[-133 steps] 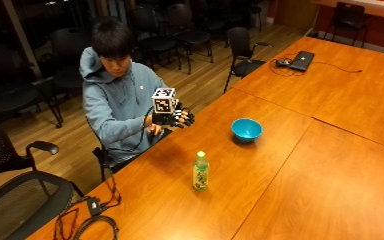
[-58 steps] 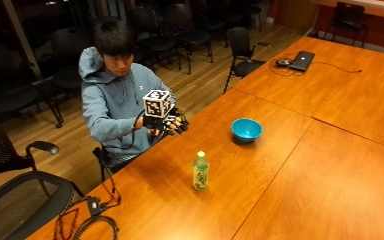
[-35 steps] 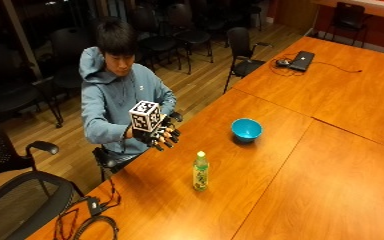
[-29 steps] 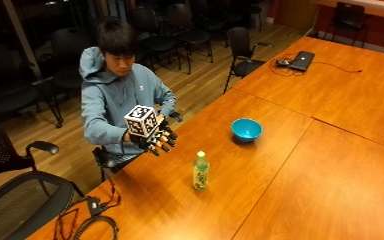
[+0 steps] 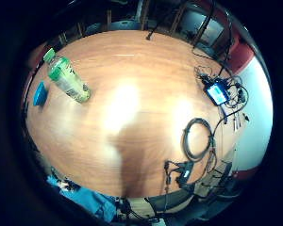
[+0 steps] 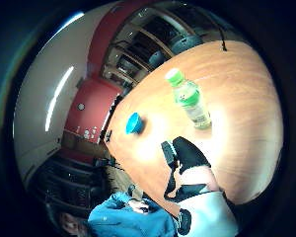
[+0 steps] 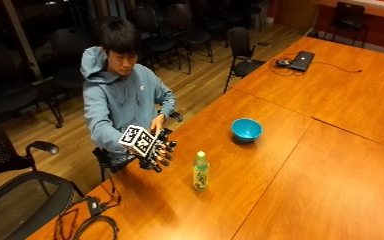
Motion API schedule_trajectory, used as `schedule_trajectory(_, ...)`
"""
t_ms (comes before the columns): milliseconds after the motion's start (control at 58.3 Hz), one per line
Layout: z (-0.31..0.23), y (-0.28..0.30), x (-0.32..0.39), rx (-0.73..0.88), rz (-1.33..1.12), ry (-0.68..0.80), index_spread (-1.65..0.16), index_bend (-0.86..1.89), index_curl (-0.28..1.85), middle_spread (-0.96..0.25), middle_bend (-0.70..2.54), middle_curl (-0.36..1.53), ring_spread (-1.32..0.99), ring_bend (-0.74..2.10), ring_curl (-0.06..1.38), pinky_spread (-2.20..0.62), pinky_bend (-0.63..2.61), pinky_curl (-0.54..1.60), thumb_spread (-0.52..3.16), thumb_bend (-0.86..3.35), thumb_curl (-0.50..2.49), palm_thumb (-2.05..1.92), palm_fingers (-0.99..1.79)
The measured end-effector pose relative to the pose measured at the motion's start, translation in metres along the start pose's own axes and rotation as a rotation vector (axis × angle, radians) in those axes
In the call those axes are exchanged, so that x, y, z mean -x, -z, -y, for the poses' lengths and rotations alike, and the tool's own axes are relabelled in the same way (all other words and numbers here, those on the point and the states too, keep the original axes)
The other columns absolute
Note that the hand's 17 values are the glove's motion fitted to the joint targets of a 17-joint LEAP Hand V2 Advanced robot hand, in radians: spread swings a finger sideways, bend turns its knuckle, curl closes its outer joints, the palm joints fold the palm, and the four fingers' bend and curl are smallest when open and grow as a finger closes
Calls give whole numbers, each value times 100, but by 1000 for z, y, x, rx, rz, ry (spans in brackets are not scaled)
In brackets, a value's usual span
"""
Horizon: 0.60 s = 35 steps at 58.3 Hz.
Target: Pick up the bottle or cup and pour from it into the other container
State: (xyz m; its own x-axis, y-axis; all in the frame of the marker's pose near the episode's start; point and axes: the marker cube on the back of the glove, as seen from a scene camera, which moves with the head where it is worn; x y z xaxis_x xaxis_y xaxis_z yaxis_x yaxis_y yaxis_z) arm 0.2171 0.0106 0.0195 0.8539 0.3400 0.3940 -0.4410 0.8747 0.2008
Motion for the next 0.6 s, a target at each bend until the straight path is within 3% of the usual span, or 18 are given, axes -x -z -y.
schedule_trajectory(171,-4,-28,5,-21,130,14,-28,11,18,6,21,33,12,43,31,27,73,31,92,-3,35,64,1)
schedule_trajectory(377,-2,-62,10,-157,293,-4,-27,12,18,9,23,34,13,46,31,27,73,30,90,-3,34,63,1)
schedule_trajectory(600,15,-93,13,-126,364,-28,-25,13,19,12,24,34,12,47,31,27,73,30,88,-3,35,64,4)
